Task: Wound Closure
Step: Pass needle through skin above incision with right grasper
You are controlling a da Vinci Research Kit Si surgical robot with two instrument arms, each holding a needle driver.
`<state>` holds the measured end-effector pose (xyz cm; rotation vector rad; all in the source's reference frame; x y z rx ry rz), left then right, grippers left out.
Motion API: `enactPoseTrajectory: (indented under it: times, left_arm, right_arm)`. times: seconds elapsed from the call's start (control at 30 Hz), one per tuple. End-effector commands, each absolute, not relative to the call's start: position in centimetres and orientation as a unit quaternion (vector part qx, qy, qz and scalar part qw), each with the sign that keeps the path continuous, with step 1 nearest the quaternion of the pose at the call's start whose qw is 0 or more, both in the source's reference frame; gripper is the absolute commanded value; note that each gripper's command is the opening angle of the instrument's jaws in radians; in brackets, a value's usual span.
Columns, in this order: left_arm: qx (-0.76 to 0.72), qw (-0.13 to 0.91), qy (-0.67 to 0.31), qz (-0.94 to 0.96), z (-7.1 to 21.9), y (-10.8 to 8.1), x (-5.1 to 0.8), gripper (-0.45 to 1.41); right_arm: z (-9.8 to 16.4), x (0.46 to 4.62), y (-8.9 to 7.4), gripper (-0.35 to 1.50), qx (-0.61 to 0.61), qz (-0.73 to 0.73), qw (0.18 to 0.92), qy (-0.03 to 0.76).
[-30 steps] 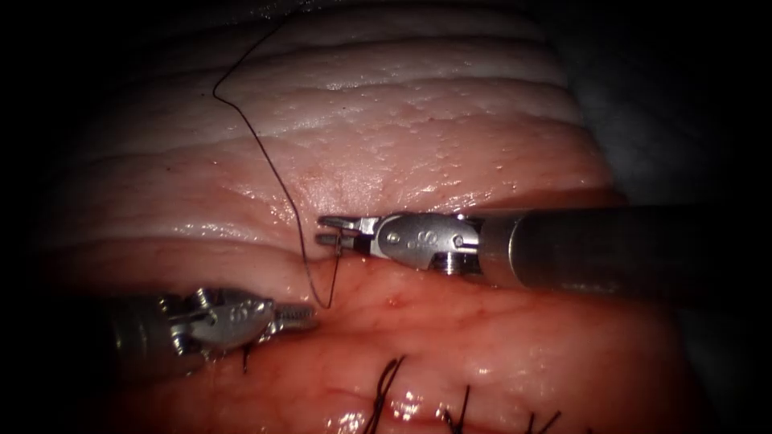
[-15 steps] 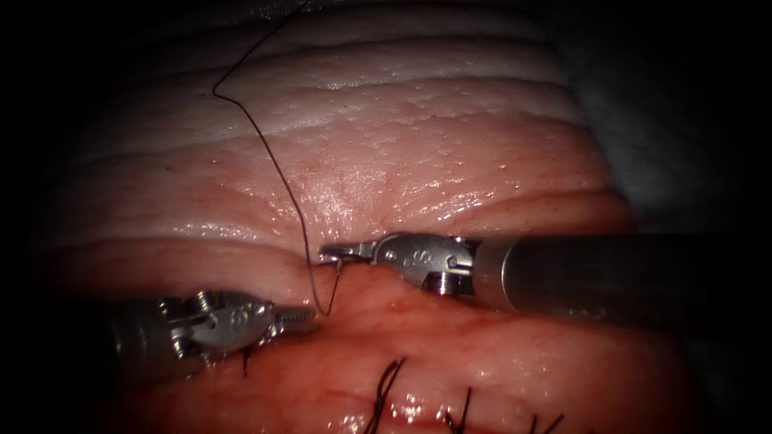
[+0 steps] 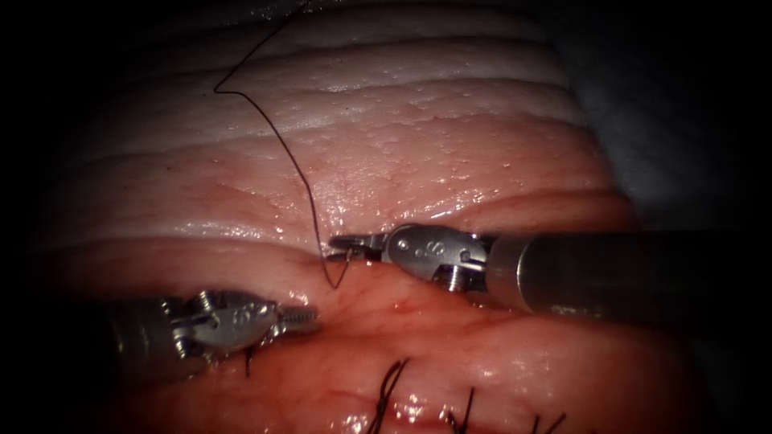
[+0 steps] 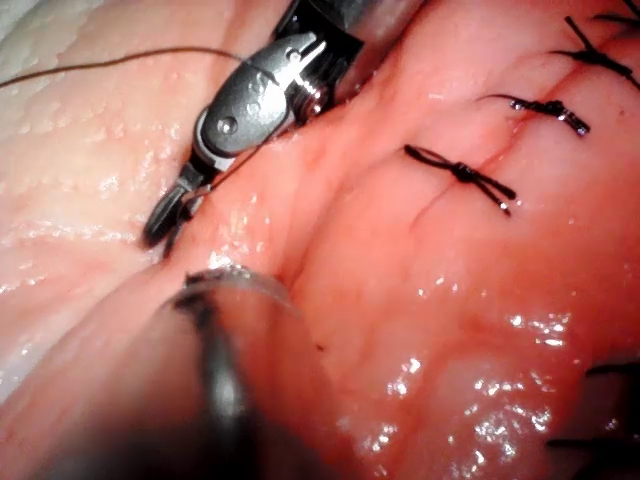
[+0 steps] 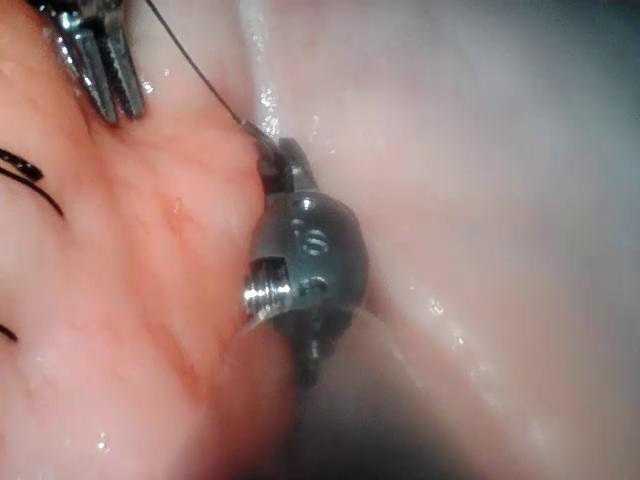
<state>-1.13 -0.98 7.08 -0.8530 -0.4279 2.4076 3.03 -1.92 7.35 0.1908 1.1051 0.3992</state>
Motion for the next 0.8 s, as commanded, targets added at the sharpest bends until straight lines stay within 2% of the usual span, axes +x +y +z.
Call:
enactPoseTrajectory:
  times: [0.03,0.27,0.8]
  left_arm:
    - [-0.323,0.273,-0.158,0.892,7.11,-0.95,-1.18,-0.18]
    - [-0.361,0.284,-0.124,0.880,6.90,-0.66,-1.21,-0.18]
    - [-0.362,0.273,-0.106,0.885,7.29,-0.81,-1.42,-0.18]
  right_arm:
    - [7.29,3.10,-1.81,-0.35,0.073,0.191,0.821,0.533]
    - [7.10,3.09,-1.45,-0.35,0.038,0.207,0.813,0.543]
    - [7.22,3.25,-1.31,-0.35,0.072,0.225,0.803,0.548]
